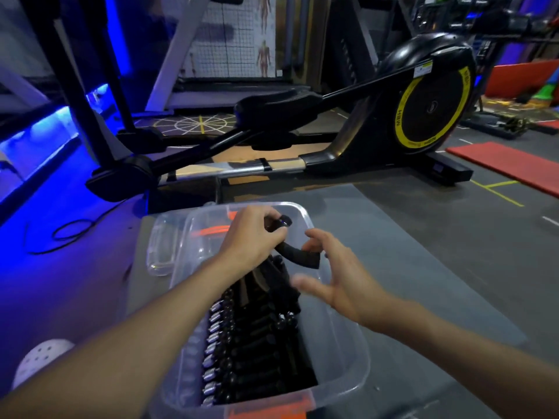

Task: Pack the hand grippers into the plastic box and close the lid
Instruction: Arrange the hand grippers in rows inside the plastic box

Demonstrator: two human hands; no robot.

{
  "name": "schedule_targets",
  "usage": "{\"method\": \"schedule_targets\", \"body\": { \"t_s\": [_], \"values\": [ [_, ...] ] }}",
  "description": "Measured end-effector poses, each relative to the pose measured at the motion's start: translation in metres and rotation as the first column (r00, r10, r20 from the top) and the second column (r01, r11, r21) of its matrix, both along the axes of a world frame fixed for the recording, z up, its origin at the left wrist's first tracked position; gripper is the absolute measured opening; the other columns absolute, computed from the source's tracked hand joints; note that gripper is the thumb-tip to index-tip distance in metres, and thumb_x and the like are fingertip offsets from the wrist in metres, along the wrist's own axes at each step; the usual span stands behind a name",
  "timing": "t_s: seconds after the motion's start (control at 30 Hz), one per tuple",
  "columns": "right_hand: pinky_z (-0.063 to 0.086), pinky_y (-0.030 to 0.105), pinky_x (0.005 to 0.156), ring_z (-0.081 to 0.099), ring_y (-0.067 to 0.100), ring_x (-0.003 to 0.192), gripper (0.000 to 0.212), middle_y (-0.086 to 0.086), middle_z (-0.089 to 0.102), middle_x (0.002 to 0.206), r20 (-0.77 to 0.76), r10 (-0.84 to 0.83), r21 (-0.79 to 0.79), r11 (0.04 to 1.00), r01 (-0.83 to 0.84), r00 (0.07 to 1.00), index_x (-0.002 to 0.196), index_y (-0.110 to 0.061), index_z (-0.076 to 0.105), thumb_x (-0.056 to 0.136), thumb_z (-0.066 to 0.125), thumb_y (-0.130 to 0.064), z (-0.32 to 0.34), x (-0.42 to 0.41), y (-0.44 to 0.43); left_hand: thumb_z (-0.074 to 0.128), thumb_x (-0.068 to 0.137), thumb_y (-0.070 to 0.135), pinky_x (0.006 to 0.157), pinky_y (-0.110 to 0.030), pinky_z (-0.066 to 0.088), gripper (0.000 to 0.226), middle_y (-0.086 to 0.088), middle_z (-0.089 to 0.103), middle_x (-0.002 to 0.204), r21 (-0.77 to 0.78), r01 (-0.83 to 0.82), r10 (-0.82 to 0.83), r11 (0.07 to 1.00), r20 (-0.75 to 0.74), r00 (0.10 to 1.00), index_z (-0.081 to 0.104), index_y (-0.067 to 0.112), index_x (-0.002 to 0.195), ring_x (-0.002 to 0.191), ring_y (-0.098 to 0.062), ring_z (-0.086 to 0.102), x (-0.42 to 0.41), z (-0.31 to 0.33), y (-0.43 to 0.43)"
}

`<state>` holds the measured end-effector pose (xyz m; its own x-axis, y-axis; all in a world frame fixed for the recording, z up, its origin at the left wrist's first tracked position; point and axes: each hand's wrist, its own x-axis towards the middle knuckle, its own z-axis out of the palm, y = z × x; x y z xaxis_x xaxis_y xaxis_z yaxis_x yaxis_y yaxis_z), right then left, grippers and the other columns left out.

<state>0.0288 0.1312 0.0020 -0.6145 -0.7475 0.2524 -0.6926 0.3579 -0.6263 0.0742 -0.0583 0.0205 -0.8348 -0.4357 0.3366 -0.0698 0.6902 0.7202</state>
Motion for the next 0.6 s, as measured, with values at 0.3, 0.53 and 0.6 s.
{"method": "schedule_targets", "body": {
  "t_s": [0.3, 0.53, 0.6],
  "values": [
    [0.027, 0.043, 0.115, 0.024, 0.012, 0.143, 0.054, -0.002, 0.045, 0.142, -0.072, -0.09, 0.206, 0.973, 0.103, 0.993, 0.135, -0.015, 0.046, 0.099, 0.028, -0.051, -0.051, -0.013, -0.009, 0.07, 0.066, 0.044, 0.085, -0.039, 0.055, 0.011, 0.015, 0.071, 0.084, 0.087, 0.139, -0.154, 0.986, 0.2, 0.968, 0.066, 0.042, 0.077, 0.085, -0.006, 0.068, 0.043, -0.066, -0.02],
    [0.029, 0.045, 0.114, 0.015, 0.006, 0.145, 0.079, -0.005, 0.047, 0.141, -0.07, -0.096, 0.194, 0.975, 0.108, 0.993, 0.13, -0.016, 0.049, 0.084, 0.011, -0.068, -0.058, -0.017, -0.01, 0.075, 0.08, 0.029, 0.085, -0.022, 0.051, 0.023, 0.014, 0.071, 0.093, 0.0, 0.279, -0.264, 0.96, 0.321, 0.91, 0.073, 0.021, 0.102, 0.089, 0.0, 0.064, 0.045, -0.086, -0.01],
    [0.029, 0.043, 0.114, 0.016, 0.008, 0.145, 0.078, -0.004, 0.05, 0.138, -0.057, -0.09, 0.18, 0.979, 0.099, 0.994, 0.126, -0.015, 0.052, 0.084, 0.012, -0.067, -0.058, -0.018, -0.009, 0.075, 0.08, 0.03, 0.084, -0.023, 0.05, 0.023, 0.014, 0.07, 0.093, -0.012, 0.303, -0.277, 0.953, 0.37, 0.887, 0.072, 0.022, 0.101, 0.088, 0.0, 0.063, 0.047, -0.093, -0.01]
  ]
}}
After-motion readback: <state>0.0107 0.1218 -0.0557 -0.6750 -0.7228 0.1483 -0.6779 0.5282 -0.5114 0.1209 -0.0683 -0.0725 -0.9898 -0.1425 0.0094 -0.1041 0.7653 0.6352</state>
